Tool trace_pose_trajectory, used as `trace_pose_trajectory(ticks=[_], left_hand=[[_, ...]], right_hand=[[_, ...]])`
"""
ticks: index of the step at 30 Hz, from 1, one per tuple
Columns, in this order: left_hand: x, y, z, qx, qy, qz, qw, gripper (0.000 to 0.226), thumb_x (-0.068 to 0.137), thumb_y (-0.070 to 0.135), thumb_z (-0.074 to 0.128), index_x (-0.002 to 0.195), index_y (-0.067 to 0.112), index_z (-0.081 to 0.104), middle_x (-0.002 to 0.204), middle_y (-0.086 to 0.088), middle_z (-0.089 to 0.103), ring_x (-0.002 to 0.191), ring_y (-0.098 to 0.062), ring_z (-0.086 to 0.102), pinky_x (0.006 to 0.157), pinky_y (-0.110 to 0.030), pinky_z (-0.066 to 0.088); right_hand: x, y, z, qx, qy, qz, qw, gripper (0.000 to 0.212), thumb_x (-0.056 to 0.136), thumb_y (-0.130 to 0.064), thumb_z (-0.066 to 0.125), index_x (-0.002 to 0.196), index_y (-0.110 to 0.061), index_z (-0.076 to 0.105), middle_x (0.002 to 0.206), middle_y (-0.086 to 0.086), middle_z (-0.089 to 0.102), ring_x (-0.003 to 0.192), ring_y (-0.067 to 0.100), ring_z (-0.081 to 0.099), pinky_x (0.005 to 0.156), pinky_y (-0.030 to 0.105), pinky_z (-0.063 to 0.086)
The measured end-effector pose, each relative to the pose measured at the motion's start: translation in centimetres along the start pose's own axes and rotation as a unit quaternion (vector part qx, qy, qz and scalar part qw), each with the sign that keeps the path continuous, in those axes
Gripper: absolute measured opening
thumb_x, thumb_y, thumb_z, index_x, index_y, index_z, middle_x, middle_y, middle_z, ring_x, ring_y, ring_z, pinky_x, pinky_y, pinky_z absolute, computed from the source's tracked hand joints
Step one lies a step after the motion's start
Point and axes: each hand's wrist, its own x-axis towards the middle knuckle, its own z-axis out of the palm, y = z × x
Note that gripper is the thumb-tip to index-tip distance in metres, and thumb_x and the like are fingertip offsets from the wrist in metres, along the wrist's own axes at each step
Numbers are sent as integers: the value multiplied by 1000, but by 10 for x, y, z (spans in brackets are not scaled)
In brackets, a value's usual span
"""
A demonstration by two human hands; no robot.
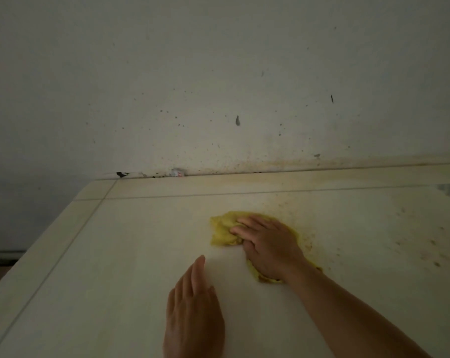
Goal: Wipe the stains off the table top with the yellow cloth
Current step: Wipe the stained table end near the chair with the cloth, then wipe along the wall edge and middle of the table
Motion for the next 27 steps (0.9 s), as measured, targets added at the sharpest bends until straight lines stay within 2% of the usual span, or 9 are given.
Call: trace_pose_trajectory(ticks=[3, 5, 8, 11, 12, 14, 17, 21, 27], left_hand=[[5, -1, 2, 37, 7, -7, 999, 55, 71, 34, 38, 121, 16, 53, 104, -2, 72, 96, -13, 48, 78, -26, 32], [6, -2, 4, 62, 17, -3, 998, 56, 70, 35, 39, 120, 18, 56, 102, 1, 72, 93, -12, 43, 76, -27, 30], [11, -1, 11, 98, 29, 6, 995, 58, 67, 34, 39, 122, 21, 55, 98, 6, 67, 86, -14, 41, 76, -29, 38], [27, 4, 13, 130, 19, 19, 991, 49, 67, 35, 37, 112, 27, 56, 87, 7, 57, 78, -16, 43, 63, -32, 50], [35, 7, 11, 135, 10, 20, 991, 39, 70, 36, 37, 104, 30, 56, 85, 6, 55, 77, -18, 47, 64, -34, 49], [52, 14, 9, 124, -13, 12, 992, 20, 79, 39, 34, 90, 31, 49, 87, 5, 49, 83, -21, 49, 75, -36, 42], [71, 17, 12, 93, -36, 1, 995, 20, 86, 45, 35, 77, 28, 41, 83, 9, 42, 85, -18, 41, 80, -32, 29], [82, 12, 11, 56, -32, -5, 998, 31, 81, 48, 41, 62, 24, 36, 70, 8, 43, 73, -17, 40, 74, -34, 33], [83, 6, 13, 23, -23, -5, 999, 26, 78, 50, 45, 69, 26, 42, 71, 9, 48, 73, -17, 43, 72, -32, 32]], right_hand=[[31, 13, 2, -15, 8, 20, 1000, 52, 87, -41, 14, 135, -44, 33, 152, -17, 26, 140, 11, 14, 113, 41, 11], [46, 20, 3, -27, 2, 34, 999, 49, 90, -41, 16, 137, -44, 30, 153, -16, 23, 141, 11, 13, 114, 43, 11], [67, 27, 3, -42, -1, 65, 997, 44, 95, -42, 22, 139, -44, 27, 155, -15, 18, 141, 13, 10, 114, 45, 7], [86, 35, 4, -54, 5, 90, 995, 46, 94, -48, 21, 140, -43, 25, 156, -12, 16, 142, 17, 9, 114, 48, 7], [91, 38, 4, -59, 6, 99, 993, 49, 93, -52, 20, 141, -42, 23, 156, -11, 14, 142, 18, 8, 113, 48, 6], [99, 44, 5, -60, 4, 123, 991, 56, 90, -61, 18, 143, -41, 19, 157, -9, 10, 143, 20, 5, 113, 49, 3], [111, 52, 5, -60, 10, 155, 986, 61, 88, -65, 17, 144, -39, 18, 158, -5, 7, 143, 24, 2, 113, 52, 3], [127, 64, 2, -58, 32, 196, 978, 51, 94, -50, 18, 143, -35, 22, 158, -1, 10, 143, 27, 5, 112, 54, 6], [124, 84, -5, -53, 60, 205, 975, 43, 97, -35, 24, 139, -32, 33, 156, -3, 19, 141, 24, 15, 111, 50, 12]])
